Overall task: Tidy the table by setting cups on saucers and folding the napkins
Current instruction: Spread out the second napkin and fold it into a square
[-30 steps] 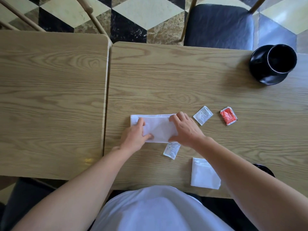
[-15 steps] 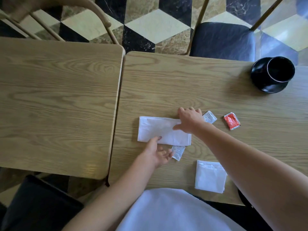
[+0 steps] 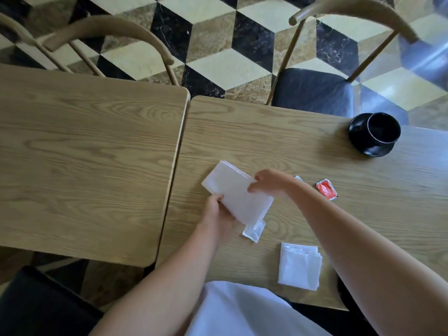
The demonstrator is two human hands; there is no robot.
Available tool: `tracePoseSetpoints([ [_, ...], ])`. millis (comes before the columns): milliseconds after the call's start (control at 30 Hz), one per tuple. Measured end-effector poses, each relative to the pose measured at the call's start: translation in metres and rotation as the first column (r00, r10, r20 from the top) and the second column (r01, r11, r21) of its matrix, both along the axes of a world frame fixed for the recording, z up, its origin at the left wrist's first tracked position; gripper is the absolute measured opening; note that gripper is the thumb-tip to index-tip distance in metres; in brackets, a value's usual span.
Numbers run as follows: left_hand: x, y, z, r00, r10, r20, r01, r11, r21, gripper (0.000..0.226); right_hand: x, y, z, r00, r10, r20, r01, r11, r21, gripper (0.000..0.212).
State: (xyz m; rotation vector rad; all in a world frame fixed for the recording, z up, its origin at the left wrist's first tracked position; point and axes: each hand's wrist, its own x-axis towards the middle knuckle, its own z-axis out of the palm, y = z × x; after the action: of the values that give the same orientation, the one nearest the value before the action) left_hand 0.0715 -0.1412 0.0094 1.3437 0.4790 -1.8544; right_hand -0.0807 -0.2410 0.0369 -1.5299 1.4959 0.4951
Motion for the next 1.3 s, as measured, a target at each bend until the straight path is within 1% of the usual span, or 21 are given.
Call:
tracePoseSetpoints([
  [67, 0.008, -0.011, 0.006, 1.000, -0.017, -0.014, 0.016, 0.998, -0.068, 0.046, -0.006, 0.002, 0.006, 0.986, -0.140, 0.091, 0.139, 0.990, 0.027, 0.021],
  [133, 0.015, -0.021, 0.011, 1.000, -0.023, 0.009, 0.024, 0.994, -0.104, 0.044, -0.008, 0.009, 0.010, 0.936, -0.316, 0.155, 0.303, 0.948, 0.099, 0.018],
  [200, 0.020, -0.027, 0.015, 0.999, -0.011, 0.033, 0.015, 0.992, -0.128, 0.035, -0.011, 0.019, 0.008, 0.823, -0.526, 0.213, 0.463, 0.840, 0.283, 0.029],
  [267, 0.024, -0.030, 0.017, 0.997, -0.050, 0.061, 0.058, 0.987, -0.147, 0.029, -0.013, 0.029, 0.006, 0.700, -0.668, 0.253, 0.504, 0.713, 0.487, 0.049],
  [333, 0.025, -0.031, 0.023, 0.985, -0.151, 0.081, 0.164, 0.968, -0.188, 0.032, -0.015, 0.036, 0.004, 0.591, -0.757, 0.278, 0.517, 0.620, 0.590, 0.057],
  [400, 0.026, -0.034, 0.026, 0.971, -0.204, 0.122, 0.229, 0.941, -0.248, 0.036, -0.013, 0.039, 0.002, 0.510, -0.809, 0.293, 0.581, 0.575, 0.575, 0.051],
  [533, 0.024, -0.049, 0.030, 0.935, -0.231, 0.270, 0.327, 0.856, -0.400, 0.054, -0.011, 0.037, 0.004, 0.458, -0.756, 0.468, 0.677, 0.638, 0.367, 0.033],
  [600, 0.024, -0.056, 0.032, 0.934, -0.225, 0.277, 0.336, 0.816, -0.471, 0.059, -0.011, 0.039, 0.007, 0.398, -0.742, 0.539, 0.696, 0.627, 0.350, 0.033],
  [633, 0.025, -0.058, 0.033, 0.939, -0.214, 0.271, 0.327, 0.805, -0.495, 0.061, -0.011, 0.042, 0.008, 0.388, -0.737, 0.553, 0.702, 0.626, 0.340, 0.034],
  [700, 0.030, -0.055, 0.029, 0.939, -0.216, 0.266, 0.328, 0.794, -0.512, 0.060, -0.010, 0.053, 0.004, 0.404, -0.736, 0.544, 0.713, 0.626, 0.316, 0.036],
  [733, 0.031, -0.049, 0.024, 0.933, -0.226, 0.279, 0.340, 0.806, -0.485, 0.058, -0.008, 0.062, -0.002, 0.395, -0.757, 0.521, 0.726, 0.604, 0.328, 0.033],
  [767, 0.031, -0.040, 0.017, 0.914, -0.251, 0.320, 0.374, 0.828, -0.418, 0.058, -0.005, 0.073, -0.008, 0.367, -0.795, 0.483, 0.747, 0.561, 0.357, 0.028],
  [800, 0.030, -0.028, 0.009, 0.870, -0.301, 0.391, 0.433, 0.845, -0.315, 0.059, -0.002, 0.084, -0.015, 0.337, -0.839, 0.428, 0.771, 0.507, 0.385, 0.023],
  [833, 0.028, -0.015, 0.001, 0.801, -0.366, 0.473, 0.502, 0.842, -0.198, 0.060, 0.002, 0.096, -0.021, 0.325, -0.873, 0.363, 0.793, 0.461, 0.398, 0.021],
  [900, 0.025, 0.013, -0.017, 0.664, -0.478, 0.575, 0.605, 0.795, -0.037, 0.062, 0.009, 0.116, -0.030, 0.381, -0.896, 0.229, 0.816, 0.442, 0.373, 0.021],
  [967, 0.026, 0.035, -0.026, 0.596, -0.540, 0.595, 0.646, 0.762, 0.044, 0.070, 0.014, 0.131, -0.033, 0.419, -0.900, 0.122, 0.823, 0.434, 0.367, 0.022],
  [1033, 0.028, 0.051, -0.027, 0.563, -0.571, 0.598, 0.669, 0.739, 0.076, 0.077, 0.013, 0.140, -0.033, 0.406, -0.912, 0.063, 0.828, 0.396, 0.397, 0.017],
  [1100, 0.031, 0.060, -0.027, 0.567, -0.580, 0.585, 0.688, 0.724, 0.050, 0.078, 0.007, 0.146, -0.032, 0.407, -0.913, 0.029, 0.816, 0.378, 0.437, 0.017],
  [1167, 0.034, 0.063, -0.026, 0.612, -0.566, 0.552, 0.689, 0.724, -0.021, 0.071, 0.000, 0.148, -0.035, 0.448, -0.893, 0.046, 0.797, 0.422, 0.433, 0.026],
  [1233, 0.035, 0.056, -0.024, 0.679, -0.554, 0.482, 0.665, 0.742, -0.085, 0.063, -0.004, 0.147, -0.038, 0.467, -0.878, 0.101, 0.802, 0.469, 0.370, 0.039],
  [1300, 0.035, 0.044, -0.023, 0.720, -0.552, 0.420, 0.646, 0.754, -0.117, 0.057, -0.003, 0.146, -0.040, 0.389, -0.903, 0.181, 0.828, 0.429, 0.362, 0.049],
])
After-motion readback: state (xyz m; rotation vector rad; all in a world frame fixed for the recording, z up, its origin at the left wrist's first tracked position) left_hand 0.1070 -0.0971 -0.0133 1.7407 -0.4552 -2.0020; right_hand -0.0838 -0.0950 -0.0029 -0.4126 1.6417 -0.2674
